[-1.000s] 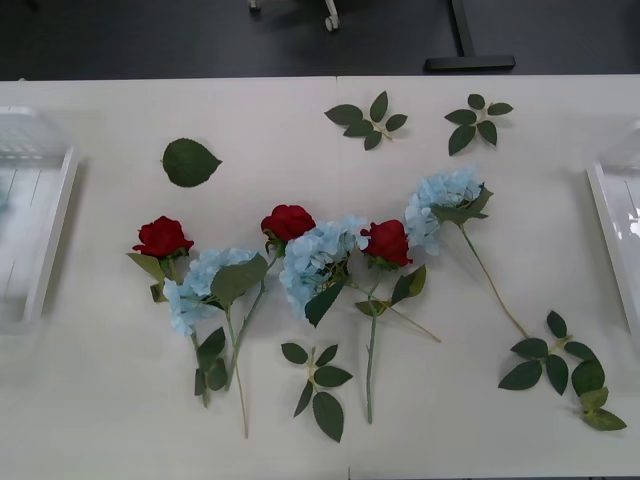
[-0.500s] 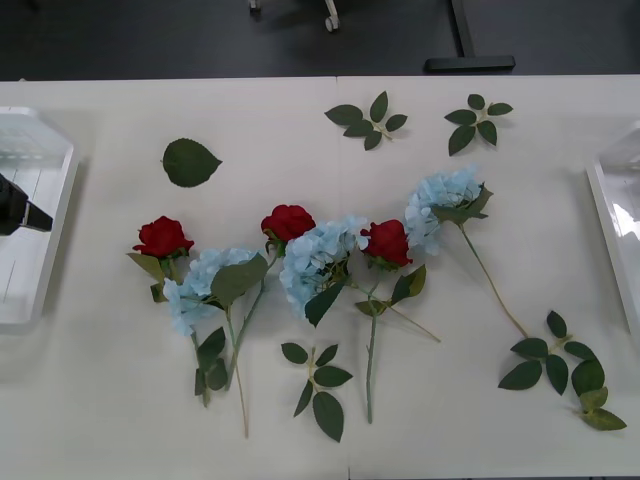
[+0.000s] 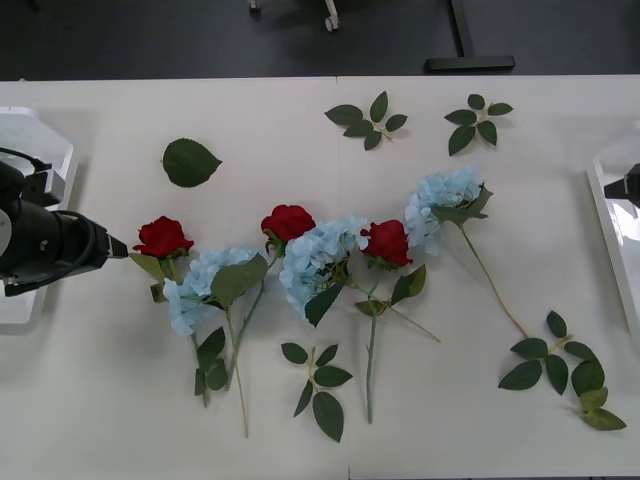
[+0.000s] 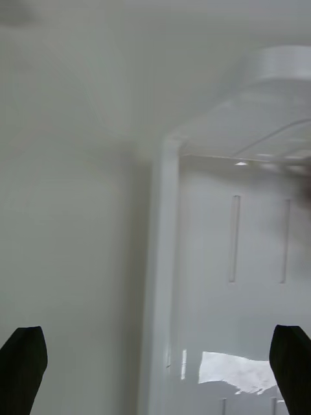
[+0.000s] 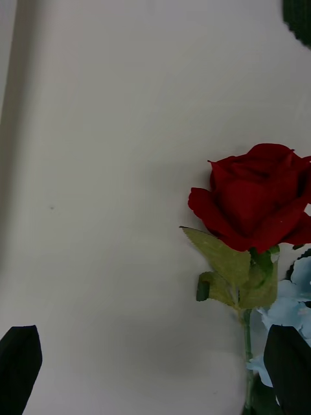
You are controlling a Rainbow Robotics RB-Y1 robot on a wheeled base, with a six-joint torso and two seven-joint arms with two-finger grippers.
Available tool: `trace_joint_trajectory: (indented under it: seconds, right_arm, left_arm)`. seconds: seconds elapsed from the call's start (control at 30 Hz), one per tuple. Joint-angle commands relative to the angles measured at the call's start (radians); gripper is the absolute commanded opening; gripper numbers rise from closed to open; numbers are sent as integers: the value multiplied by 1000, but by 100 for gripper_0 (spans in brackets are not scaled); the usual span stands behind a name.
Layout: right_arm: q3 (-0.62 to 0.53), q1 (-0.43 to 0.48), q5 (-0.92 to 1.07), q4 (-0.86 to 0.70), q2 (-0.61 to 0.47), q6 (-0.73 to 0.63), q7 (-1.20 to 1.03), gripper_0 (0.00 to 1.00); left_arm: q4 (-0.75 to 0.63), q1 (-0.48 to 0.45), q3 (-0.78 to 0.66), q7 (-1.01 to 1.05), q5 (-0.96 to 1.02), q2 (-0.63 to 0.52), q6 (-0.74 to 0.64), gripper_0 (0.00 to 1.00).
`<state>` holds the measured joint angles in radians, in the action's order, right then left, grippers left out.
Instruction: Place the red flowers into the right box and the blue flowers into the left box. If a person shows an open palm, hand one flower to the person first, then continue sorting.
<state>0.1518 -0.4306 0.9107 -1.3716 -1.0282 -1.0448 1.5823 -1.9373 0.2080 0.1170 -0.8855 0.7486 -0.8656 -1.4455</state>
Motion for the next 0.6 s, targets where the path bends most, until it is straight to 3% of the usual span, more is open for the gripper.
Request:
trace_joint_trajectory:
  seconds: [0.03, 0.27, 0.6]
  right_arm:
    - [6, 20, 59, -96, -52, -70, 88, 100]
    - [15, 16, 172, -144, 5, -152, 223, 100]
    - [110, 9, 152, -144, 97, -158, 309, 100]
  left_arm:
    - [-25, -9, -20, -36, -51, 63, -12, 100]
    - [12, 54, 112, -4, -221, 119, -12, 100]
    - [124, 159, 199, 3, -222, 186, 8, 100]
